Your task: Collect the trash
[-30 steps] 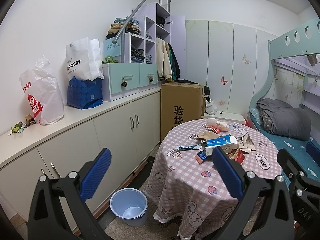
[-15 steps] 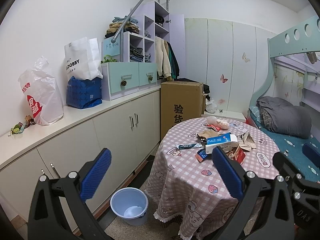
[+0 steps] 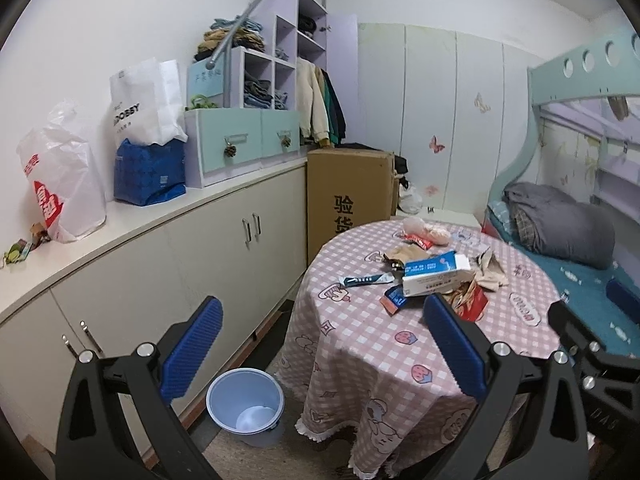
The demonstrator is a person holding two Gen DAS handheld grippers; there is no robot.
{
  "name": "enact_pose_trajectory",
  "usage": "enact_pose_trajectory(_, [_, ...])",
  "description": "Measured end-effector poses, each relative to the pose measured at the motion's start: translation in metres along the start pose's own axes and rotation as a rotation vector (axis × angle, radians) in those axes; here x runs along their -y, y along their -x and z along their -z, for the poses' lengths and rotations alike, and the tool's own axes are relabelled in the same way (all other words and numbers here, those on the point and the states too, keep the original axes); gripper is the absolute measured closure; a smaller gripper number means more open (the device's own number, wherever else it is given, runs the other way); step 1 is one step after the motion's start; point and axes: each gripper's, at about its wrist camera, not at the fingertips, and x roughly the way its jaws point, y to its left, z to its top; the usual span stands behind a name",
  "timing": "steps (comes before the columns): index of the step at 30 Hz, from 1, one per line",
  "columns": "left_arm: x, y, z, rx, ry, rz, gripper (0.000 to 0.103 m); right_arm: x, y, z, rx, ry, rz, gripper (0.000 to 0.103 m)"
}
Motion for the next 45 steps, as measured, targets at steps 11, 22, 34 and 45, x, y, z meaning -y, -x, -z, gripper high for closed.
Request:
enact_pose_trajectory(11, [0.035,-0.106,0.010,-0.135,-0.066,0.086,0.004,0.036,-0.098,0.021,-0.166,-0.094,-0.010,0.006])
enact_pose_trajectory(22, [0.033,-0.175,0.024,-0.245,-0.119,0.049,0.004,0.011,-0.202,0.046,-0.368,-0.145,-0.051,0.026])
enact_pose_trajectory(34, [0.100,-0.222,0.015,-0.239,-0.297,0.226,0.006,0.039,-0.202,0.043,-0.391,-0.183,-0.123,0.083])
enact_pose_trajectory(45, [0.146,-0.250,0.008,-0.240,-0.430,0.260,0.045,0.065,-0.205,0.039,-0.362,-0.223,-0.125,0.089])
